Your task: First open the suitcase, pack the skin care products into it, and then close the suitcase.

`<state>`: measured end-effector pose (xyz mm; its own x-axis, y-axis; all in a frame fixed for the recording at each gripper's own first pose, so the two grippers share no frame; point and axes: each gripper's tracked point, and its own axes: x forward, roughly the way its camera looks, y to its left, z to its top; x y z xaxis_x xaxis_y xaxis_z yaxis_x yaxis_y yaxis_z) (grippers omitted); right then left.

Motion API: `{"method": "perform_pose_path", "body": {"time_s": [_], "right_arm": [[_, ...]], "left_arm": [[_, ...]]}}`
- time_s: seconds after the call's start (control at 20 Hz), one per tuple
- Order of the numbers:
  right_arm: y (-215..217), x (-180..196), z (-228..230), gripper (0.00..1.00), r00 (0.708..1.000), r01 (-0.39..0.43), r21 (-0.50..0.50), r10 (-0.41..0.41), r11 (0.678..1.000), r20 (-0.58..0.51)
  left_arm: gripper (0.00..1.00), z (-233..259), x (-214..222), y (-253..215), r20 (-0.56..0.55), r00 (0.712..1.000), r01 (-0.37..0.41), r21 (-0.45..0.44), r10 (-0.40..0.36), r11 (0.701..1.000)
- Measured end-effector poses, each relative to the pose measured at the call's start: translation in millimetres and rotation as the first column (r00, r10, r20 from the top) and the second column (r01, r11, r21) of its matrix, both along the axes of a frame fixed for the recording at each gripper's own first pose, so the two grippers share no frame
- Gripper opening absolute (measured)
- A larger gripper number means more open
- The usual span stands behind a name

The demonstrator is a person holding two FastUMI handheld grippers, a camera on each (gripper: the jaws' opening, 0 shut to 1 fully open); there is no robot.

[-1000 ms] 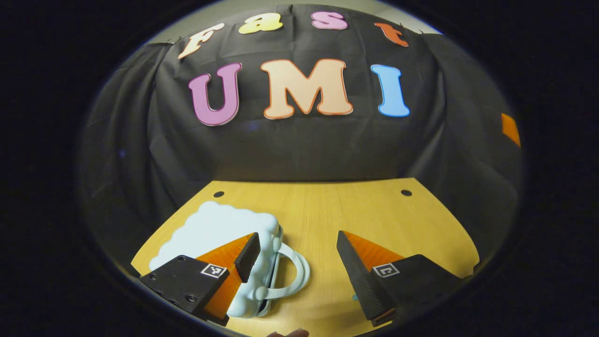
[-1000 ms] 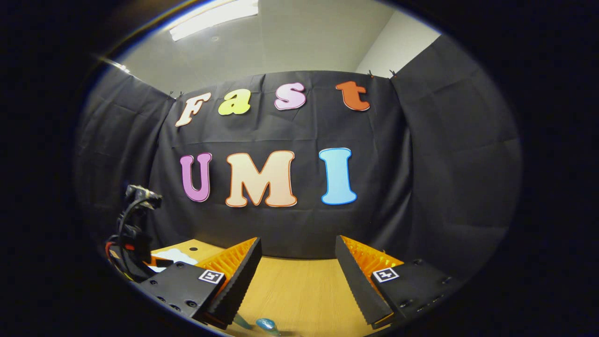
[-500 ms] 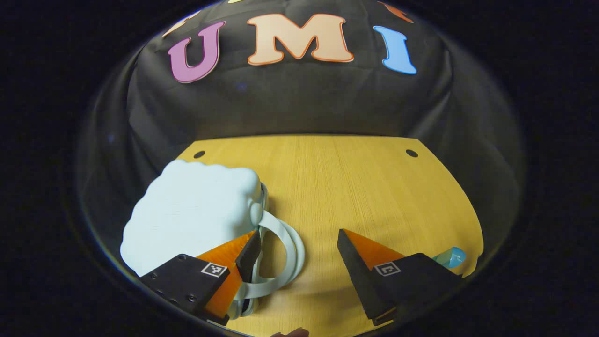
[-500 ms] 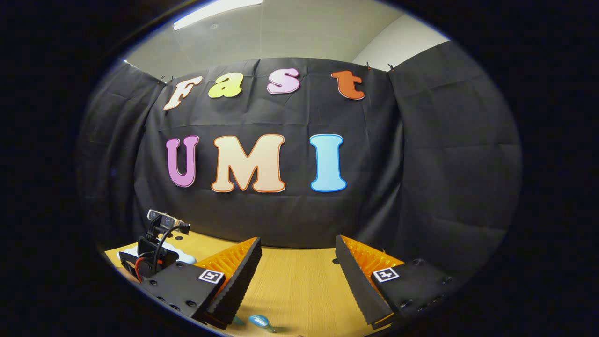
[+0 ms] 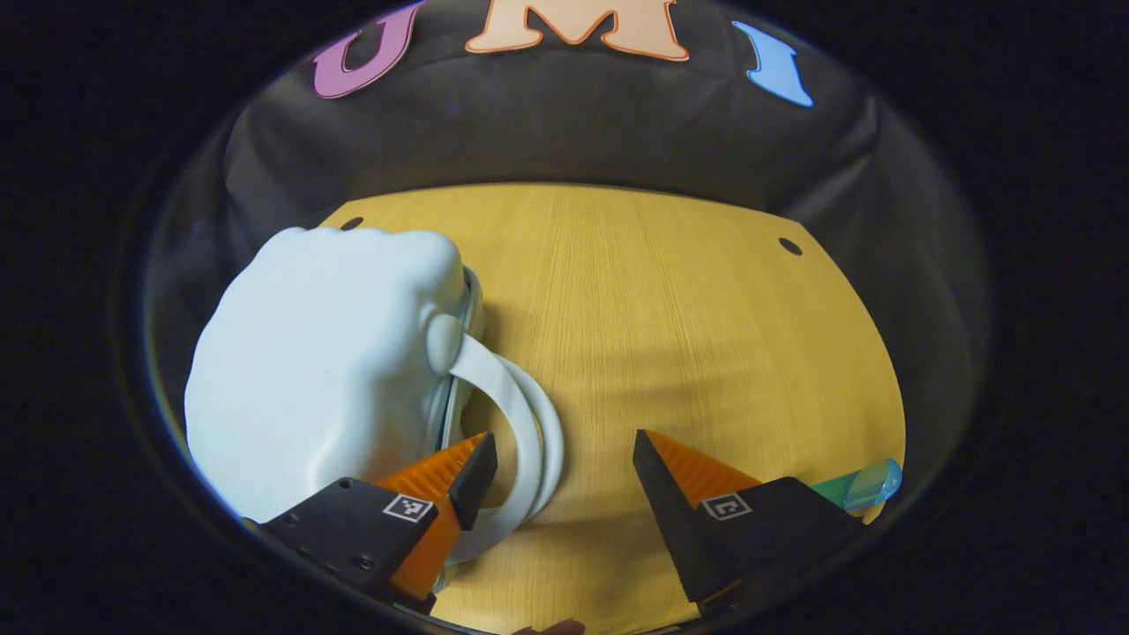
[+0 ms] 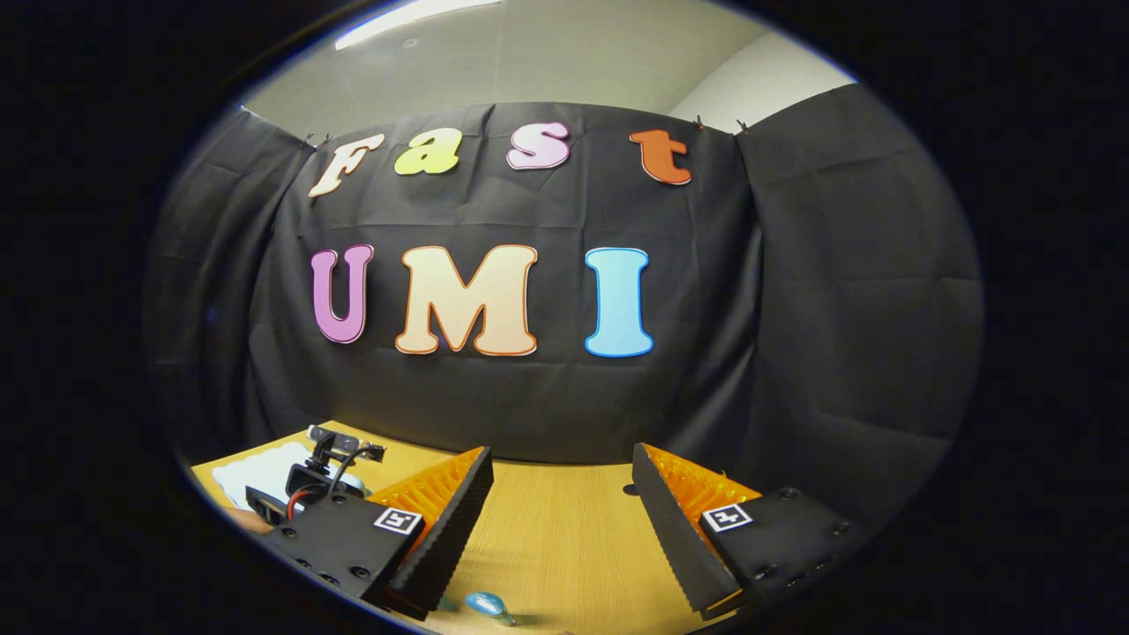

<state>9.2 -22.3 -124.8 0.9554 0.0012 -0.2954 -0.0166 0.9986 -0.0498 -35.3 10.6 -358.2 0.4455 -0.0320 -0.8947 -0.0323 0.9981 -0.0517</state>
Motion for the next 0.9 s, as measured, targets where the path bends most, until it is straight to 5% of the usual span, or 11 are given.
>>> {"method": "perform_pose_path", "body": {"time_s": [0.2,0.4,0.5,0.9], "right_arm": [[-3.7,-2.0,-3.0,1.00,1.000,0.002,-0.007,-0.002,1.000,-0.001],[-8.2,-2.7,-3.4,0.99,1.000,0.015,0.009,-0.015,1.000,0.001],[-7.8,-3.2,-3.1,0.99,1.000,0.013,0.014,-0.013,1.000,0.006],[13.5,-3.8,-1.0,1.00,0.999,-0.041,0.038,0.040,0.998,0.028]], "left_arm": [[0.86,-2.8,-1.0,-6.3,-0.023,0.999,0.048,-0.021,-0.048,0.999],[0.24,-4.5,-1.7,14.1,-0.040,0.998,0.042,0.025,-0.041,0.999],[0.09,1.2,-2.2,11.9,-0.041,0.998,0.040,0.002,-0.040,0.999],[0.00,33.8,5.8,10.3,0.037,0.994,0.101,0.021,-0.102,0.995]]}}
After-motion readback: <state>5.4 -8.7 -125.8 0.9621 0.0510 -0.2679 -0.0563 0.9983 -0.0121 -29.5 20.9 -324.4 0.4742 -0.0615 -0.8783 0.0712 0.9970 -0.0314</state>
